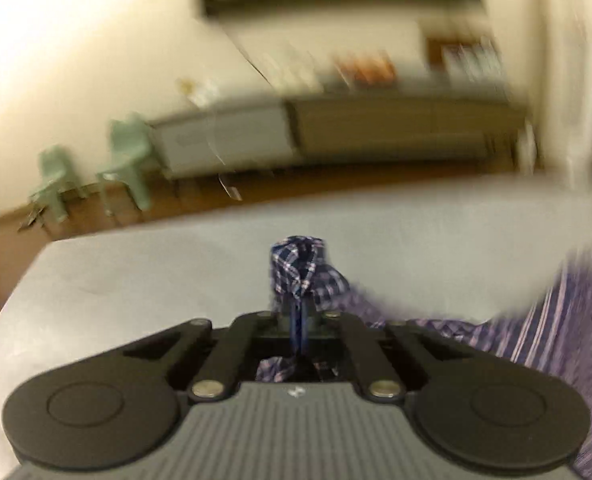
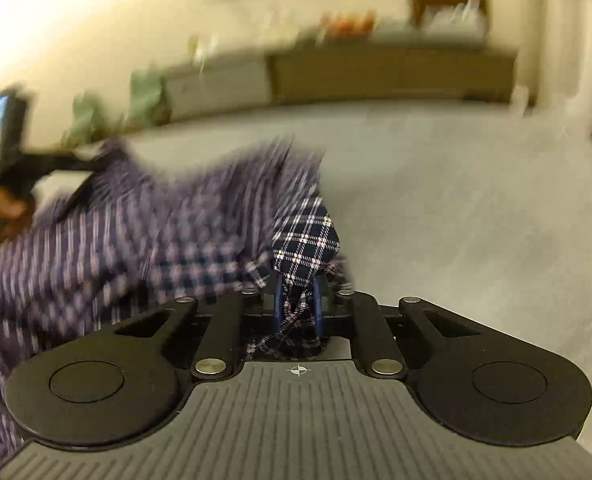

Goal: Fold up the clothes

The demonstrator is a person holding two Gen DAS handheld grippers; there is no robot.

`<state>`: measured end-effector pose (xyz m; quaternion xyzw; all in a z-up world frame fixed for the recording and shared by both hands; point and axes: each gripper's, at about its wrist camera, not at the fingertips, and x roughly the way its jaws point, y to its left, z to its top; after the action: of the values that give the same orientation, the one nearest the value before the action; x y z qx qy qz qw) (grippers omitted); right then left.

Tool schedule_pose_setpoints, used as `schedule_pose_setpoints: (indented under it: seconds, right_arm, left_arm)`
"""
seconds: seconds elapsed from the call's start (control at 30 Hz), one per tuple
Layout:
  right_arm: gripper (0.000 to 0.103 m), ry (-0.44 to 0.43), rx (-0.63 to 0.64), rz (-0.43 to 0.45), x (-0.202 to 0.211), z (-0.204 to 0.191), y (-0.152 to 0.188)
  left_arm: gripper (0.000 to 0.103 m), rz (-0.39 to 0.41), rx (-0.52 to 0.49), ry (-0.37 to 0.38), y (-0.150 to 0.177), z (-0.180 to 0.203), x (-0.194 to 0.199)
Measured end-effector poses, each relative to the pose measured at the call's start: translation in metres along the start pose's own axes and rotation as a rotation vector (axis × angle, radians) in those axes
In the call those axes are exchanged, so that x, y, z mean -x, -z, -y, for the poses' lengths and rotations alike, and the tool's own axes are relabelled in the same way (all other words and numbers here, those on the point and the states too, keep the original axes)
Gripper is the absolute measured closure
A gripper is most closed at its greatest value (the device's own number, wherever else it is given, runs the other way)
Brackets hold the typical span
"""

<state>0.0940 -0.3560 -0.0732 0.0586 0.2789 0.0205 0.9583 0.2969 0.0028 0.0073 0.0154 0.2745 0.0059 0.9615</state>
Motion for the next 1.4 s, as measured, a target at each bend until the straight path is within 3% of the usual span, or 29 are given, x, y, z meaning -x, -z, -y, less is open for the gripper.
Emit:
schedule_pose_setpoints:
  seconds: [0.1,0.17,0.2,0.23,0.27,0.3,0.37,0.4,0.43,0.47,0.5,0.67,0.8,0.87,0.97,1.03,1.07,1.3,1.33,1.4]
  right_arm:
    - [0.102,0.13,0.082,0.278,0.05,-0.001,-0.022]
    - [0.101,0.154,0.041,0.277,0.042,0.007,-0.025]
    - [0.096,0.162,0.015,0.267,0.037,0.011,-0.026]
    - [0.092,0.134,-0.041,0.182,0.021,0.018,-0.021]
    - [0.082,0.096,-0.106,0.076,0.002,0.026,-0.016]
    - [0.079,0.071,-0.174,-0.008,-0.012,0.032,-0.009]
    - [0.074,0.016,-0.281,-0.09,-0.021,0.041,0.001]
    - [0.06,-0.018,-0.303,-0.105,-0.02,0.042,0.004]
    - [0.051,-0.041,-0.308,-0.101,-0.018,0.04,0.005]
    - [0.036,-0.053,-0.295,-0.088,-0.014,0.035,0.006]
    - [0.024,-0.057,-0.262,-0.083,-0.014,0.028,0.007]
    - [0.021,-0.1,-0.085,-0.095,-0.026,-0.01,0.011]
    - [0.021,-0.114,-0.016,-0.053,-0.045,-0.038,-0.005]
    - [0.021,-0.13,0.007,-0.013,-0.038,-0.046,-0.022]
    - [0.03,-0.154,0.041,0.047,-0.028,-0.057,-0.046]
    - [0.062,-0.171,0.064,0.087,-0.021,-0.065,-0.062]
    - [0.102,-0.179,0.075,0.107,-0.018,-0.069,-0.071]
    - [0.103,-0.235,0.154,0.247,0.006,-0.096,-0.128]
    - [0.103,-0.279,0.191,0.295,0.024,-0.111,-0.134]
    - [0.103,-0.383,0.332,0.246,0.033,-0.152,-0.123]
  left_arm:
    - [0.101,0.146,0.264,-0.091,-0.014,-0.088,0.065]
    - [0.101,0.139,0.355,-0.257,-0.003,-0.131,0.077]
    - [0.101,0.085,0.352,-0.325,0.006,-0.146,0.071]
    - [0.101,0.016,0.333,-0.385,0.017,-0.158,0.062]
    - [0.1,-0.055,0.317,-0.391,0.03,-0.165,0.055]
    - [0.099,-0.127,0.302,-0.378,0.043,-0.171,0.048]
    - [0.092,-0.168,0.292,-0.342,0.063,-0.174,0.052]
    - [0.089,-0.163,0.291,-0.335,0.071,-0.175,0.059]
    - [0.08,-0.149,0.295,-0.328,0.076,-0.174,0.067]
    - [0.069,-0.134,0.3,-0.32,0.081,-0.172,0.075]
    - [0.065,-0.118,0.307,-0.307,0.085,-0.171,0.084]
    - [0.047,-0.053,0.313,-0.175,0.088,-0.16,0.115]
    - [0.039,-0.054,0.263,-0.072,0.094,-0.131,0.122]
    - [0.037,-0.056,0.233,-0.064,0.099,-0.118,0.117]
    - [0.037,-0.074,0.215,-0.051,0.106,-0.107,0.101]
    - [0.037,-0.09,0.211,-0.041,0.111,-0.108,0.089]
    - [0.037,-0.092,0.206,-0.037,0.114,-0.111,0.085]
    - [0.037,-0.095,0.231,-0.01,0.127,-0.134,0.067]
    - [0.037,-0.107,0.258,-0.006,0.129,-0.138,0.064]
    - [0.037,-0.134,0.317,0.014,0.131,-0.146,0.059]
